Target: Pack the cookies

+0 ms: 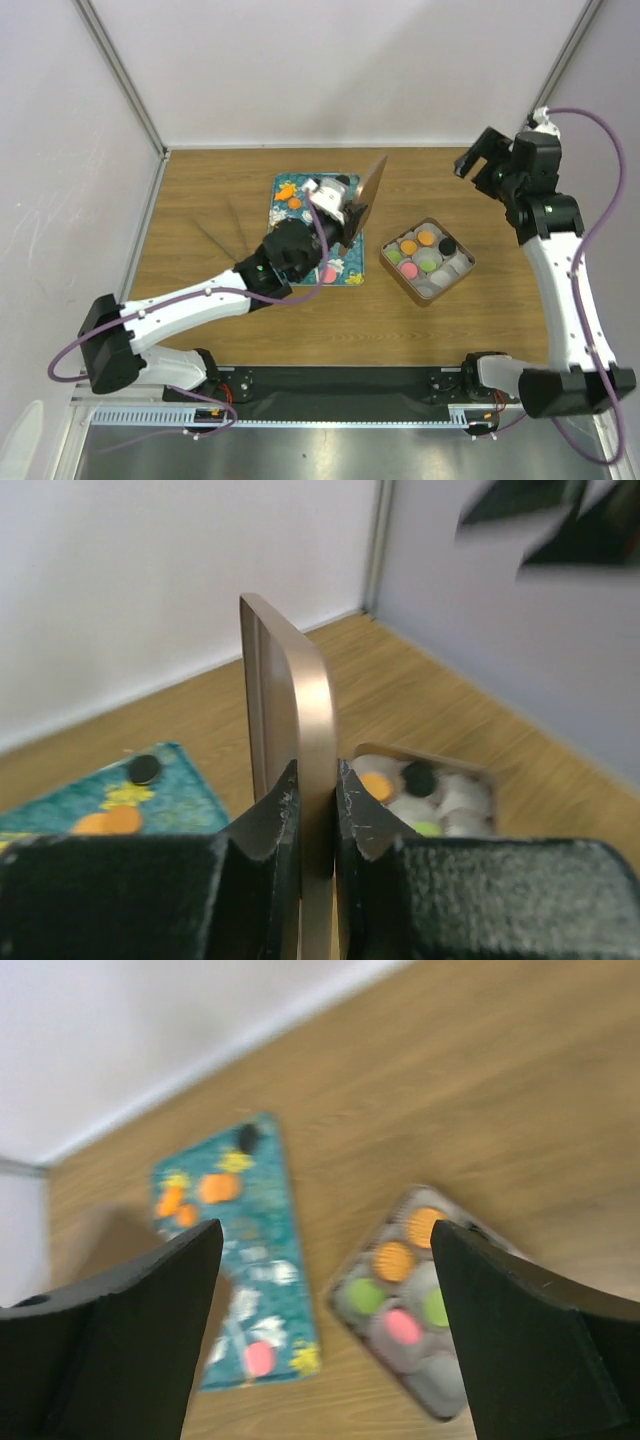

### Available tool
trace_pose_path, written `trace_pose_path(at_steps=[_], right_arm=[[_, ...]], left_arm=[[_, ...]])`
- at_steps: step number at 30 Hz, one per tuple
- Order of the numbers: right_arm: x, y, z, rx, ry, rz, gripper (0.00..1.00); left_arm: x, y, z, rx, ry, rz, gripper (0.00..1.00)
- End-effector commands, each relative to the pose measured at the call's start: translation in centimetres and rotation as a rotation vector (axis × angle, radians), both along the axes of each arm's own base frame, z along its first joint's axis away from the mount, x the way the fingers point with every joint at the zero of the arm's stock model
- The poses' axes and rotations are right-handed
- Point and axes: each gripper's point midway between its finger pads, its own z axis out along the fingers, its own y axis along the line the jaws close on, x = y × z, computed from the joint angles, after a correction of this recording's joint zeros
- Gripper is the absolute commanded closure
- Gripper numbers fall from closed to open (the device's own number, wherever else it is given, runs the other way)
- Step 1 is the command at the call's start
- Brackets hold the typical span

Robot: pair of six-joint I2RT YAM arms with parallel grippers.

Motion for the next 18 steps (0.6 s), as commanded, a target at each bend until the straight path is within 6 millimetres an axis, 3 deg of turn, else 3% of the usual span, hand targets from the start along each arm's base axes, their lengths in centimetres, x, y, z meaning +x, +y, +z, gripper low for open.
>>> trace_pose_path(at_steps=[1,4,7,14,18], right_arm=[[0.8,-1.7,-9.0,-0.004,0.238,0.051,0.09],[1.1,-4.2,-13.7,-0.052,0.349,0.002,0.11],[1.1,-4.8,-18.2,-0.070,0.454,-0.009,0.15],[-0.4,-4.7,-24.3,-0.061,0.551,-0.009,0.19],[-1.1,-5.2,-26.0,-0.076,0.577,-0.041,0.22]], left_arm=[[-2.3,-0.3,5.9,-0.322,0.159,-0.160,0.99],[-2.8,-0.8,5.5,-0.437,0.284,-0.206,1.00],[-3.0,-0.9,3.8,-0.467,0.362,-0.217,1.00],[-2.8,-1.2,2.2,-0.500,0.472,-0.268,1.00],[-2.7,-1.8,1.1,-0.546,0.551,-0.324,1.00]])
